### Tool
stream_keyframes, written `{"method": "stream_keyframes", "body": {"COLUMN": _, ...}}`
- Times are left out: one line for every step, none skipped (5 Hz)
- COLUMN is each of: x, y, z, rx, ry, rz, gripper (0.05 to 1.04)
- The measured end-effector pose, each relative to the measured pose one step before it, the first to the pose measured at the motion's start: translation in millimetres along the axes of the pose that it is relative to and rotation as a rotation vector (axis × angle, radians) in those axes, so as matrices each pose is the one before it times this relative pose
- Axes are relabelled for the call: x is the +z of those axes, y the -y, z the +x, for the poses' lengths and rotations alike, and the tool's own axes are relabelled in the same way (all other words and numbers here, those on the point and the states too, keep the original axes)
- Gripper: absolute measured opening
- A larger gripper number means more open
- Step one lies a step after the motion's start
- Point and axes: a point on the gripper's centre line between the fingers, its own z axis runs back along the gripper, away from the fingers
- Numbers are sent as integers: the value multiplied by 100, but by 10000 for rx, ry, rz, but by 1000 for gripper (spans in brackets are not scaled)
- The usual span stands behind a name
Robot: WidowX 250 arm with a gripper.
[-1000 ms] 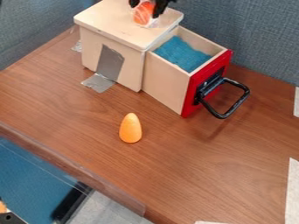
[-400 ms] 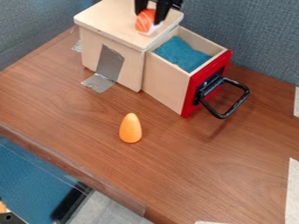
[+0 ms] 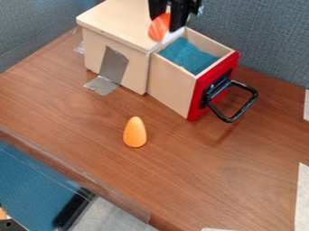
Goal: Removed the object from the drawer
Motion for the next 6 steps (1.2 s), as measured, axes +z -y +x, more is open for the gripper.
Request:
{"method": "stream_keyframes", "body": {"x": 97, "y": 3904, "z": -3148, "rx": -1712, "ry": 187, "rz": -263, "gripper": 531}}
{"method": "stream_keyframes", "body": {"x": -446, "y": 2674, "z": -2620, "rx": -1093, "ry": -16, "rz": -118, "gripper": 531}}
{"method": "stream_keyframes", "body": {"x": -1692, "y": 2648, "z": -1339, "rx": -819, "ry": -209, "rz": -151, "gripper": 531}}
{"method": "stream_keyframes", "body": {"x": -2778, "y": 2364, "z": 146, "rx": -518, "ry": -382, "rz": 287, "gripper": 531}}
{"method": "stream_keyframes", "body": {"x": -2539, "y": 484, "z": -150, "rx": -14, "ry": -503, "rz": 271, "gripper": 530}}
{"method": "stream_keyframes", "body": {"x": -2075, "y": 1006, "z": -466, "rx": -418, "ry": -348, "rz": 325, "gripper": 530}}
